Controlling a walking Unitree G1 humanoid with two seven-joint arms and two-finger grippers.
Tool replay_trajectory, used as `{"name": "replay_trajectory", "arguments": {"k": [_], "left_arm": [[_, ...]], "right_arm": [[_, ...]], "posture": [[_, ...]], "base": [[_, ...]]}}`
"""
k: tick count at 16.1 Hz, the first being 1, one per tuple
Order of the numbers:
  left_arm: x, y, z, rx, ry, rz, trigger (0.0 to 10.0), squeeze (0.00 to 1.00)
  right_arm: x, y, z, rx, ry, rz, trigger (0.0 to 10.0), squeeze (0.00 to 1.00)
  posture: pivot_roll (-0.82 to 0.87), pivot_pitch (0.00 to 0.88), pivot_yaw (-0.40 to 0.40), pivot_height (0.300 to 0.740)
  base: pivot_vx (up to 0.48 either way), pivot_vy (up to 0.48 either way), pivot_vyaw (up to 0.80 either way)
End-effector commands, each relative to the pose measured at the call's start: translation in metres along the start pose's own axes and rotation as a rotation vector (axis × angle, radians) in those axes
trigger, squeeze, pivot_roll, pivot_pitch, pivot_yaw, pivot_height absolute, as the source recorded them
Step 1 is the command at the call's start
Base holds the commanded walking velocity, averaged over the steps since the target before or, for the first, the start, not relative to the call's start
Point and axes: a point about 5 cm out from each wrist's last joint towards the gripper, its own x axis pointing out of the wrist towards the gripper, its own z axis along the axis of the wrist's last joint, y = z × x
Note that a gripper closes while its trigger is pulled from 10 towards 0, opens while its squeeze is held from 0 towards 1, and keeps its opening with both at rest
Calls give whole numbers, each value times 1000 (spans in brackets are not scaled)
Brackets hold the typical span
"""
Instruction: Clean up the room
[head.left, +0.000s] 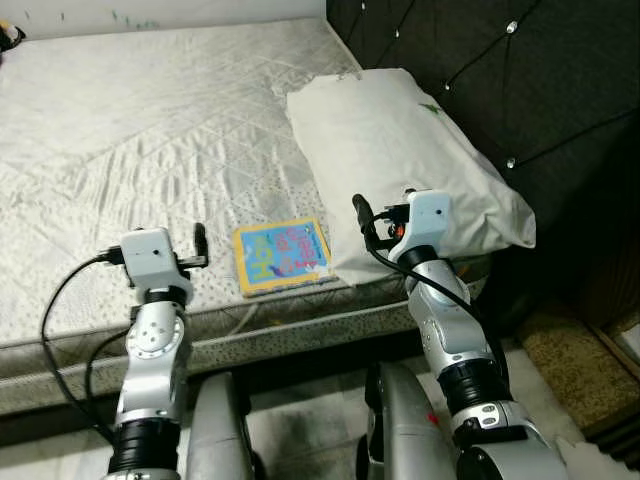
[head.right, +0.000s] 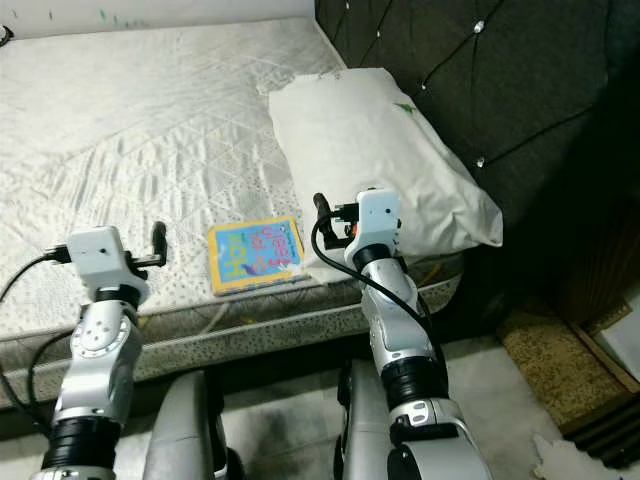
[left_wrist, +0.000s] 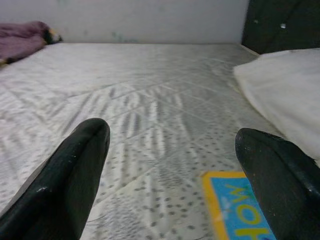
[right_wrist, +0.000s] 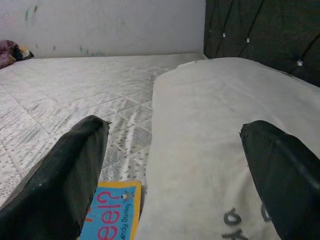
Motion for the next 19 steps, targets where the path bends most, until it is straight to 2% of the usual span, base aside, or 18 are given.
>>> {"name": "replay_trajectory", "arguments": {"k": [1, 6, 9, 13, 19], "left_arm": [[-1, -2, -1, 2, 5, -17, 10000, 0], [-4, -5, -7, 18, 46, -12, 10000, 0], [-4, -14, -6, 21, 43, -33, 10000, 0], [-7, -22, -3, -2, 36, -70, 10000, 0], [-3, -29, 6, -47, 21, -104, 10000, 0]], "right_arm": [[3, 0, 3, 3, -16, 3, 10000, 0], [-1, -2, 0, -13, -7, -3, 10000, 0], [-3, -11, -2, -34, 1, -25, 10000, 0], [-7, -15, -3, -38, 3, -59, 10000, 0], [-17, -15, -12, -39, 33, -96, 10000, 0]], "posture": [[-41, 0, 38, 640], [-54, 0, 28, 703], [-56, 0, 23, 740], [-53, 0, 19, 740], [-56, 0, 22, 740]], "base": [[0, 0, 0], [0, 0, 0], [0, 0, 0], [0, 0, 0], [0, 0, 0]]}}
